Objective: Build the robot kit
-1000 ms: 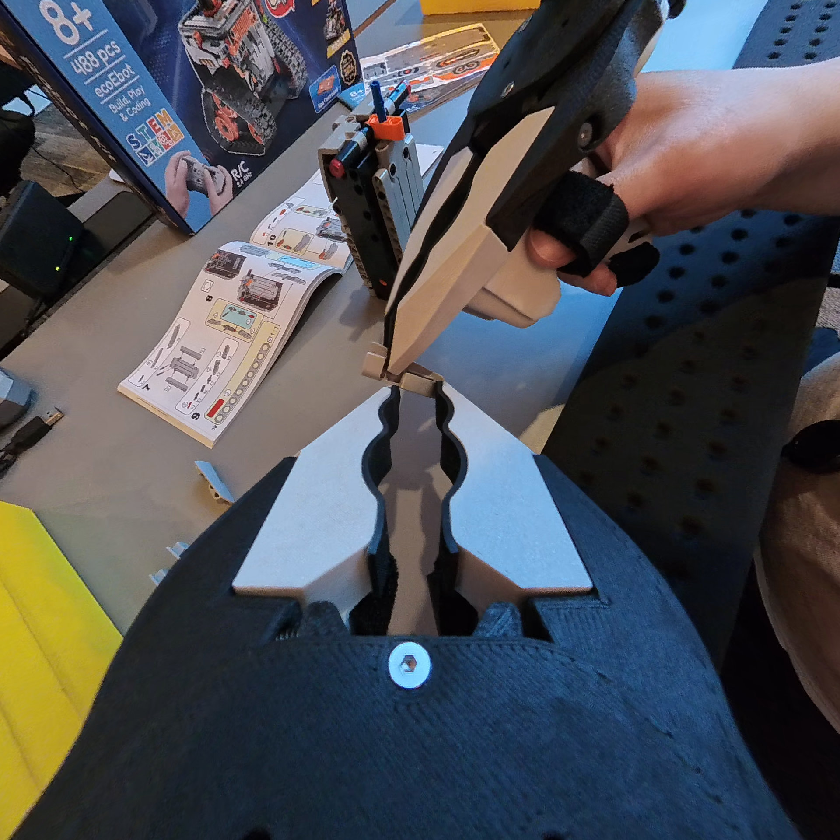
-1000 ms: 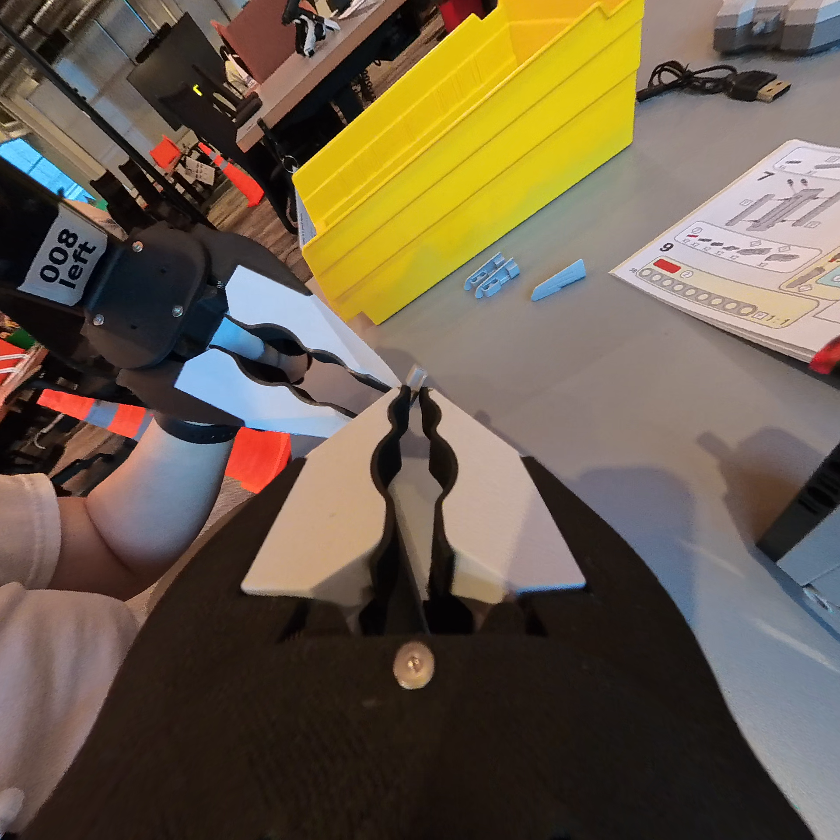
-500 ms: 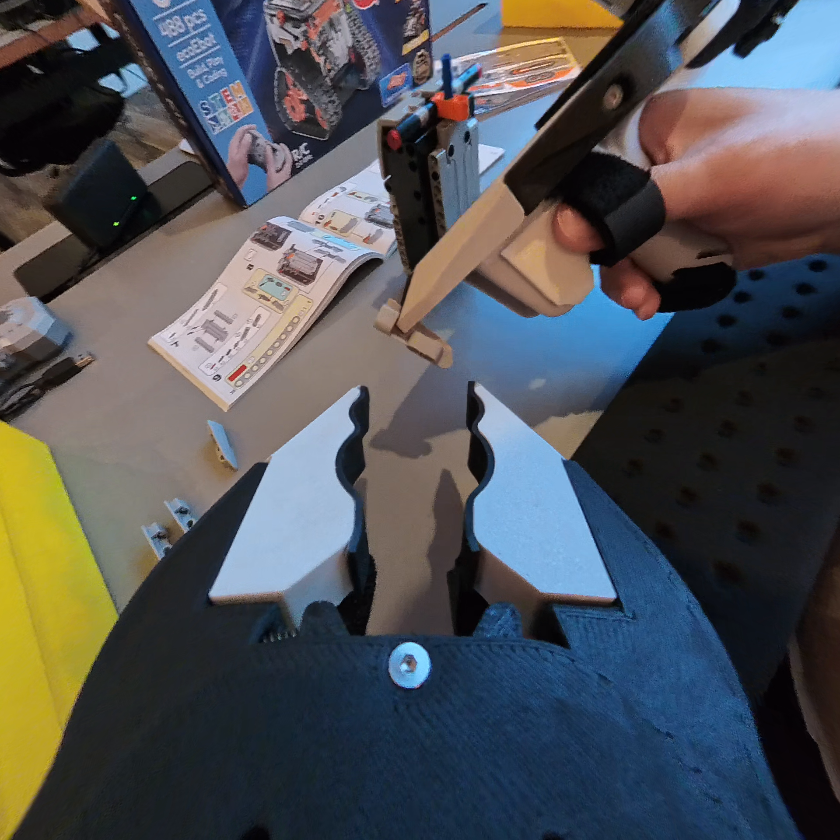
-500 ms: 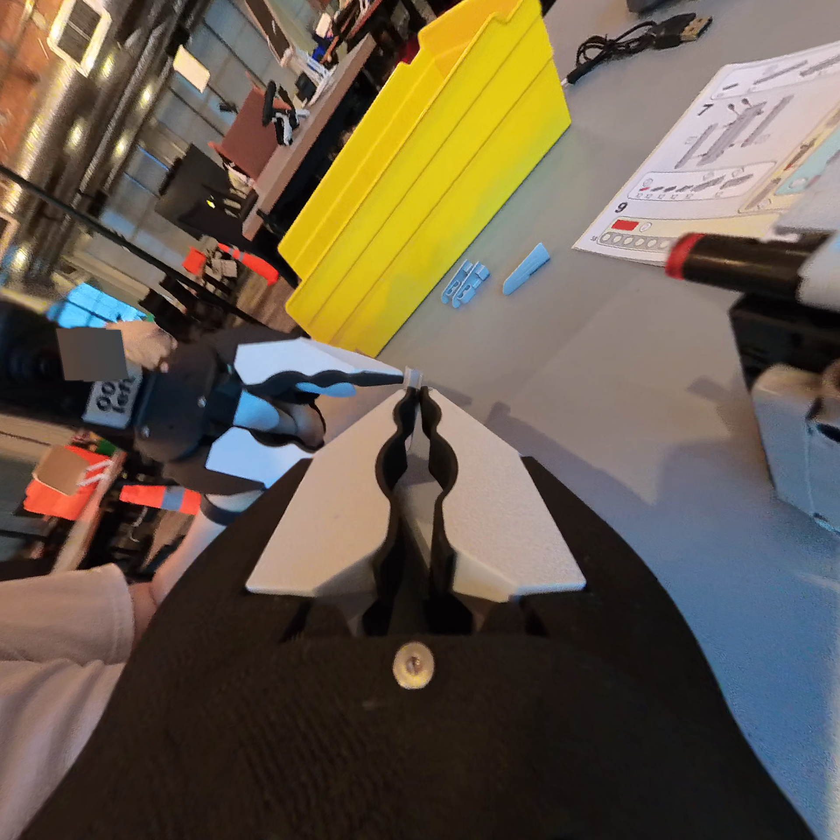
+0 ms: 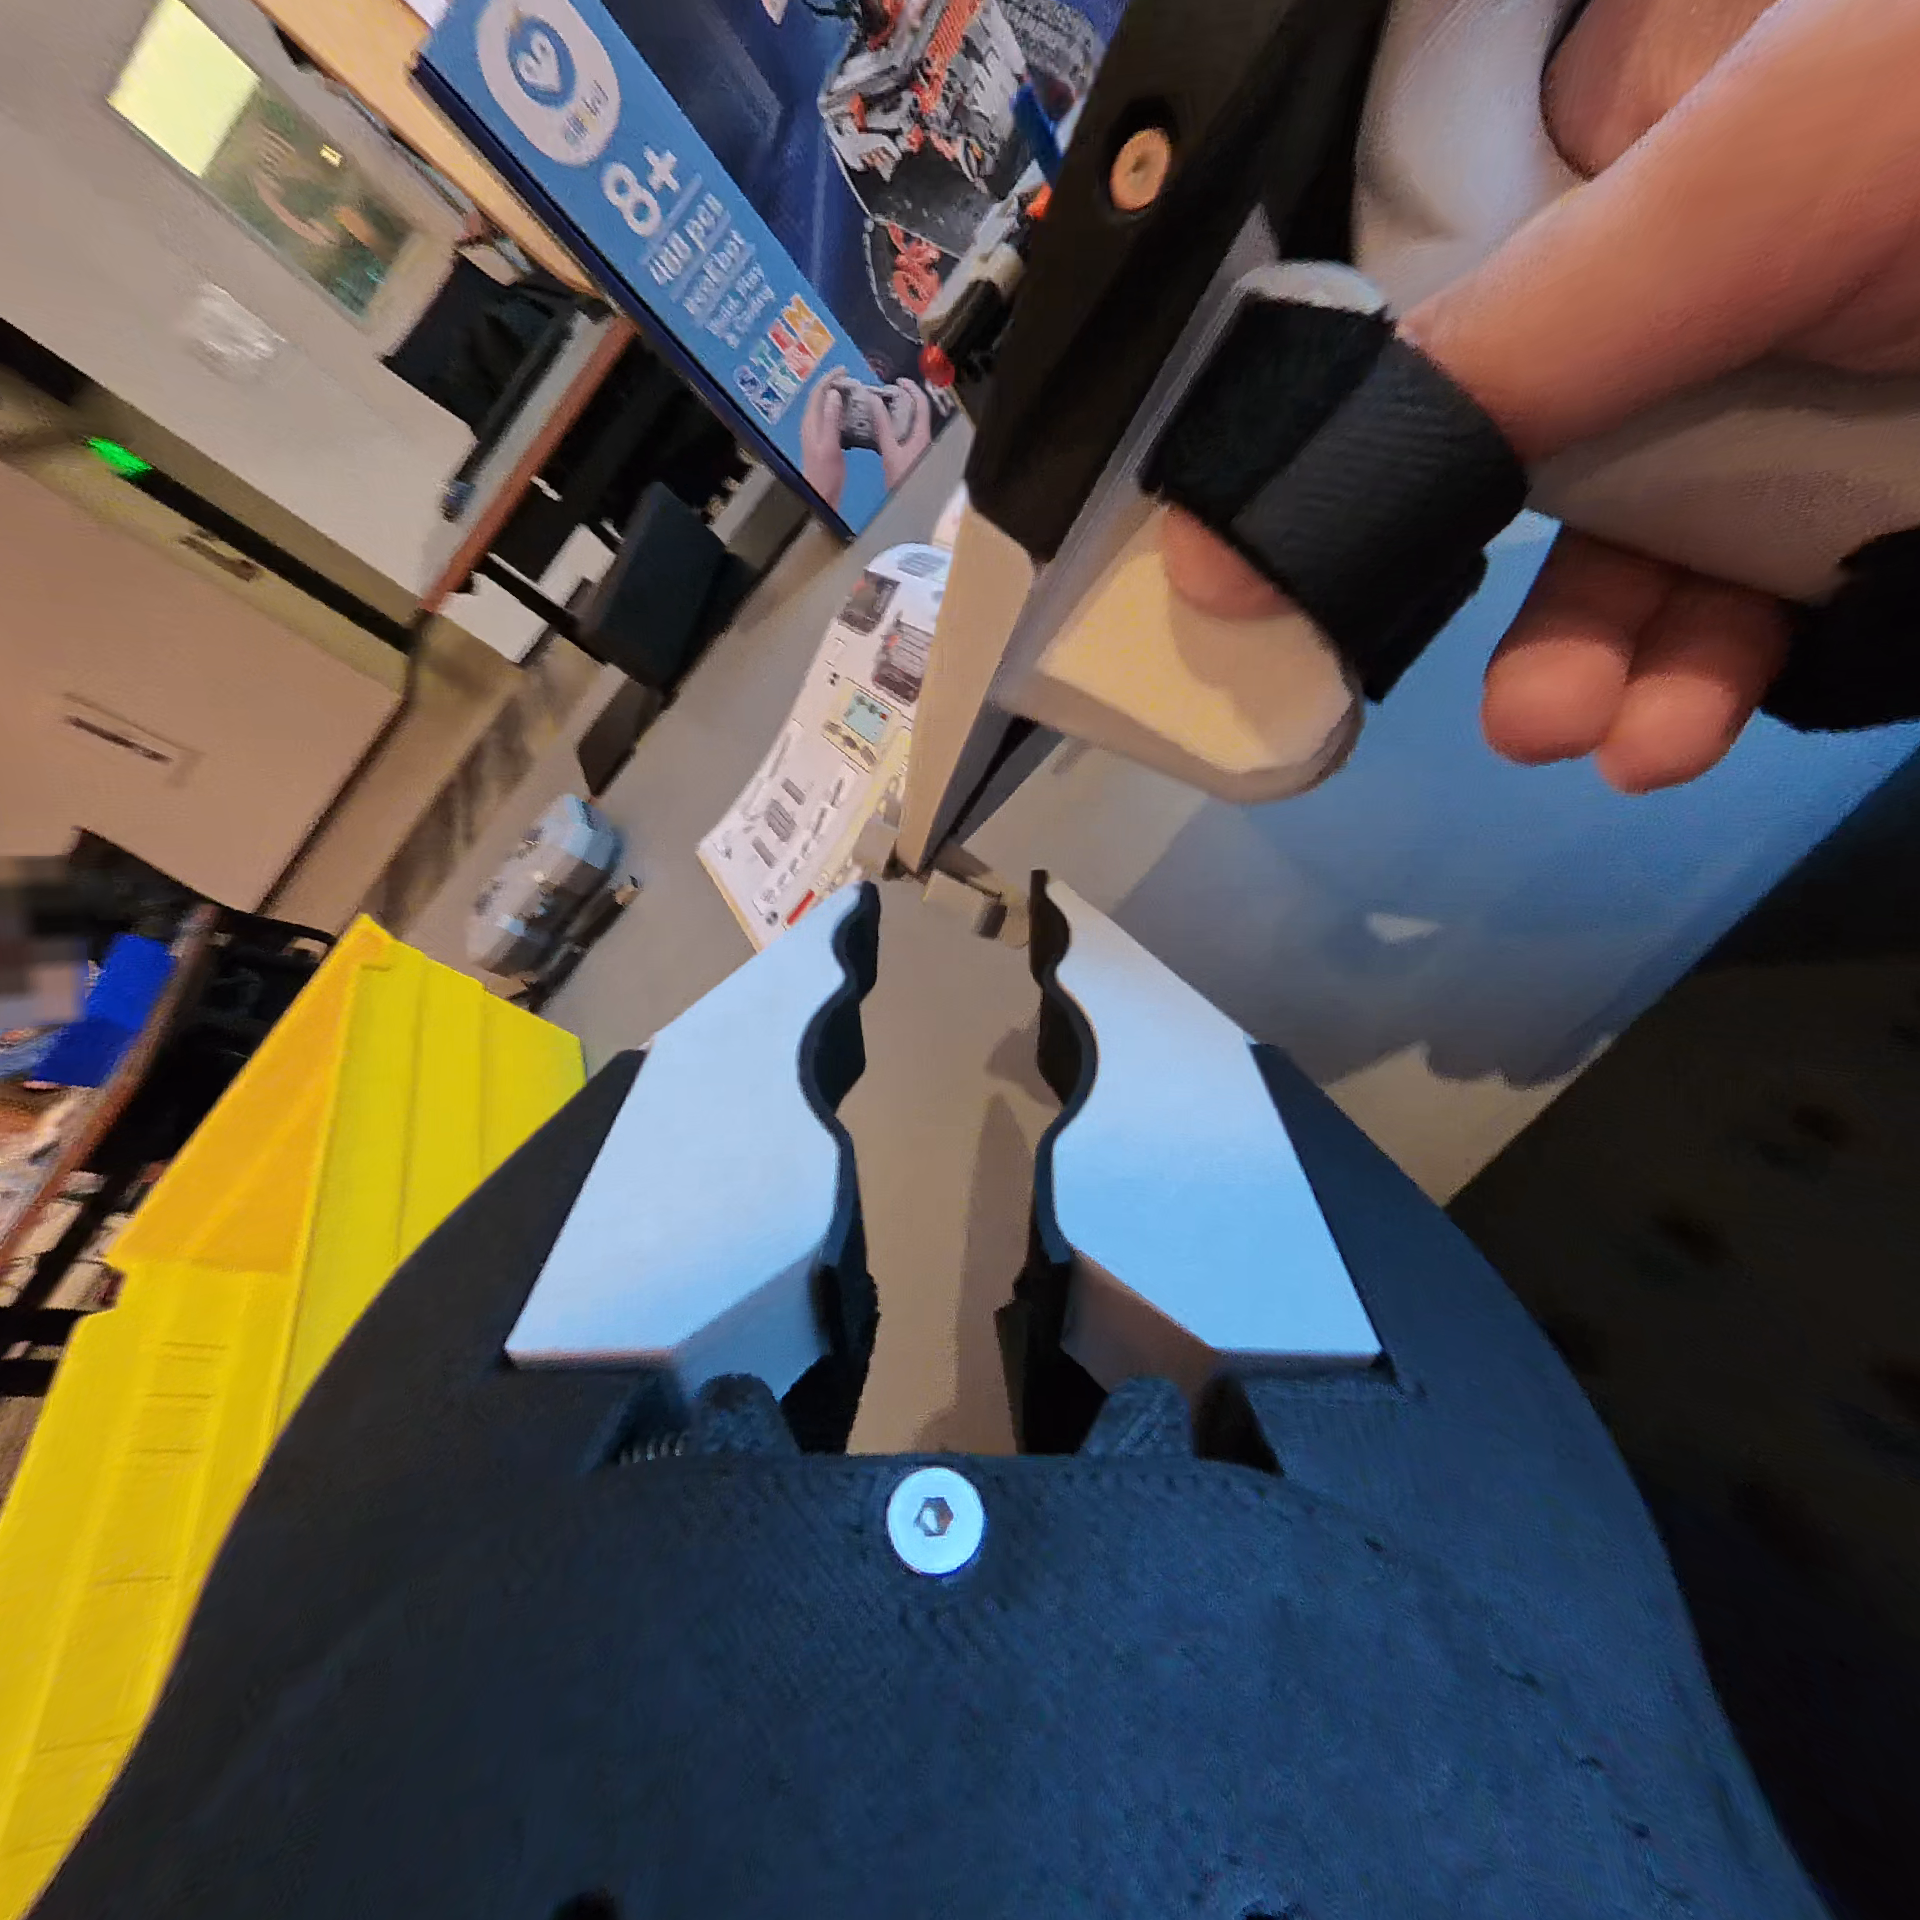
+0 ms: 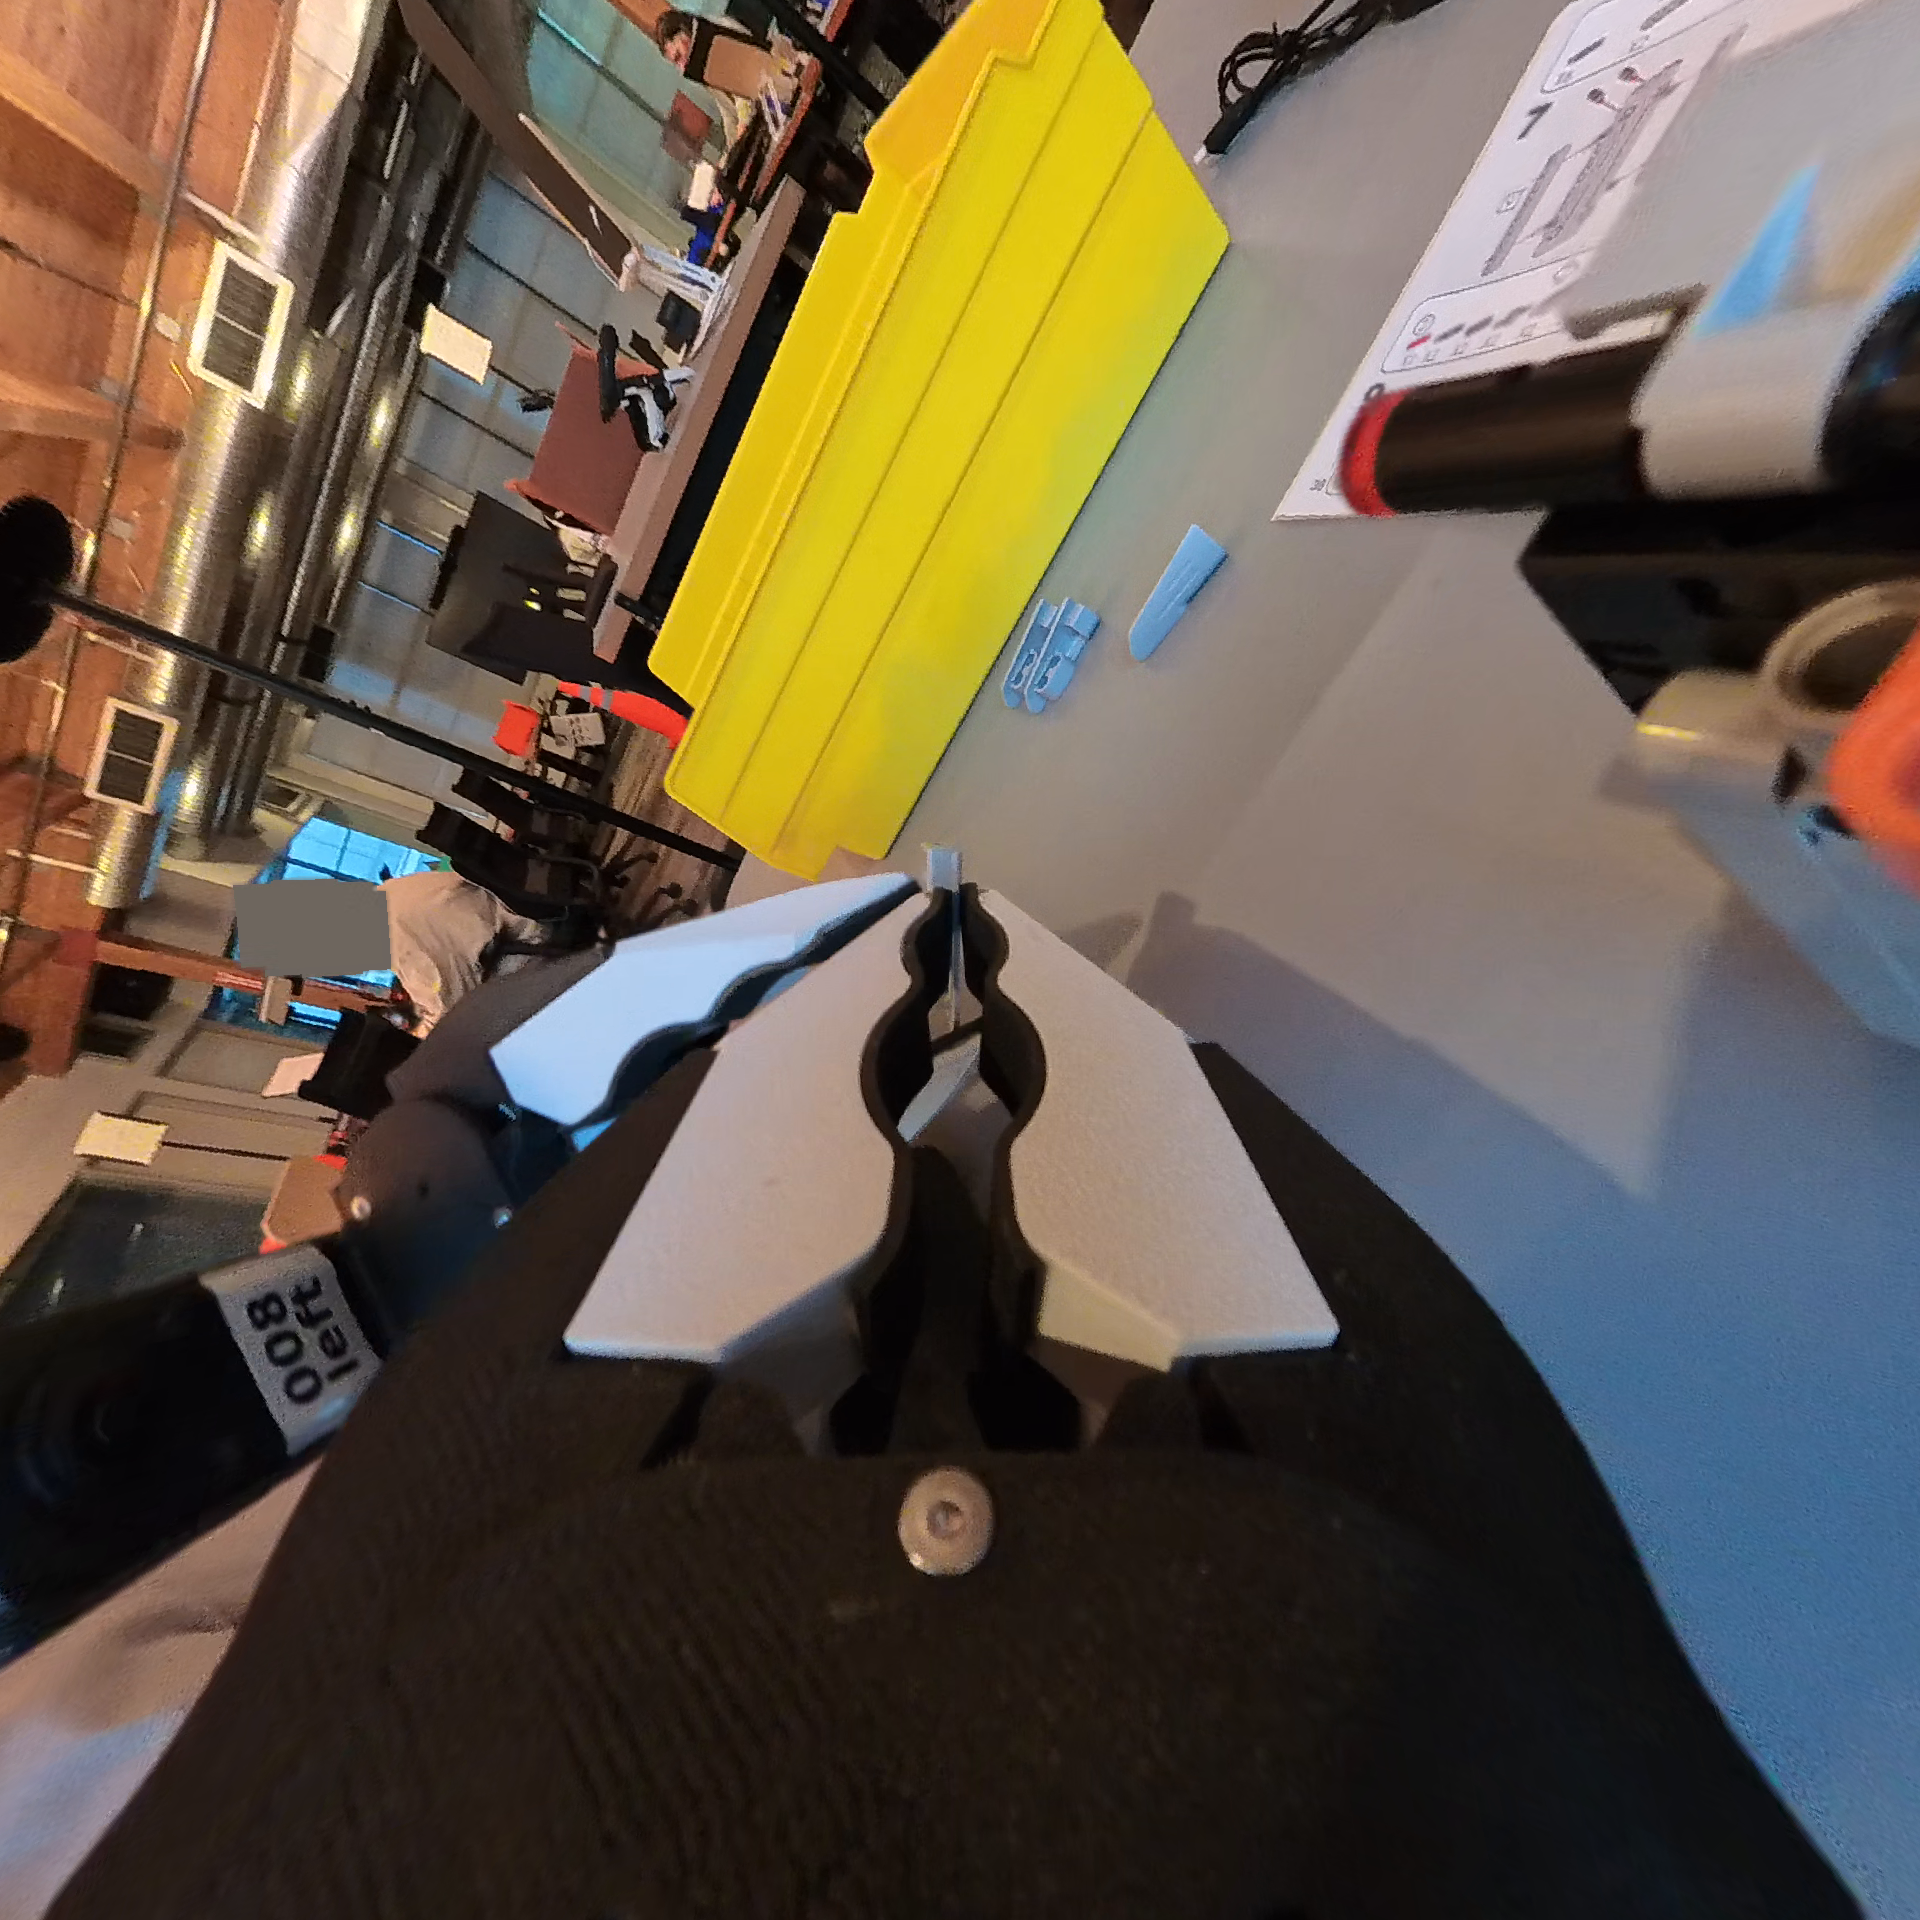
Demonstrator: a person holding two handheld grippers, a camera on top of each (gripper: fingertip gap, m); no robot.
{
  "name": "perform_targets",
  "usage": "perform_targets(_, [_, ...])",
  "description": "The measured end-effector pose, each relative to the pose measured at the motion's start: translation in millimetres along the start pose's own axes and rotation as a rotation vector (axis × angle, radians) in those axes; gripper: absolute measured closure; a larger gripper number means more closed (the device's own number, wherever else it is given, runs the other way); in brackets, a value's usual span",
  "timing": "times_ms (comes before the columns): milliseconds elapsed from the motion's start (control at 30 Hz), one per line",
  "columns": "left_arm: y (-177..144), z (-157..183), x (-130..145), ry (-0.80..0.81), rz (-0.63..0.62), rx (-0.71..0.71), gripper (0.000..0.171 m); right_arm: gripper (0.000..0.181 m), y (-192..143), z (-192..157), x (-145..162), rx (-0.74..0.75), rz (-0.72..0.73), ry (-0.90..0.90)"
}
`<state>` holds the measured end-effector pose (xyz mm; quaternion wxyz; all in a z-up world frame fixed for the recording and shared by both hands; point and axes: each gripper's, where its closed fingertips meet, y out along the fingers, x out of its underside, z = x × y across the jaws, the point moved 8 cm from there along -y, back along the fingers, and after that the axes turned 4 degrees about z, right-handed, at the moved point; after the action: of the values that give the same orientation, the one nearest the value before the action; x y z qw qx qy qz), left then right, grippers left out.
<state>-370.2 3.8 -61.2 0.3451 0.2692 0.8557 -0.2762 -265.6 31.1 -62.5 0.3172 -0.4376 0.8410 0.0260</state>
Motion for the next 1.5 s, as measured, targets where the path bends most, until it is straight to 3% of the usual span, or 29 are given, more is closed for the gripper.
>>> perform_targets(267, [-2.3, -0.6, 0.1, -0.018, 0.035, -0.022, 0.171, 0.181, 2.6, 2.2, 4.6, 0.000, -0.009, 0.029])
perform_targets(733, [-5.4, 1.6, 8.7, -0.110, 0.041, 0.047, 0.171, 0.181, 2.7, 7.9, 1.3, 0.035, 0.002, -0.028])
perform_targets(1200, [-17.3, -28.7, 29.5, -0.500, 0.113, 0.083, 0.150, 0.181, 5.3, 7.1, 0.3, 0.084, -0.032, -0.121])
perform_targets(1500, [-14.7, -26.5, 34.4, -0.493, 0.078, 0.108, 0.151, 0.181, 6.5, 8.7, 1.3, 0.082, -0.037, -0.112])
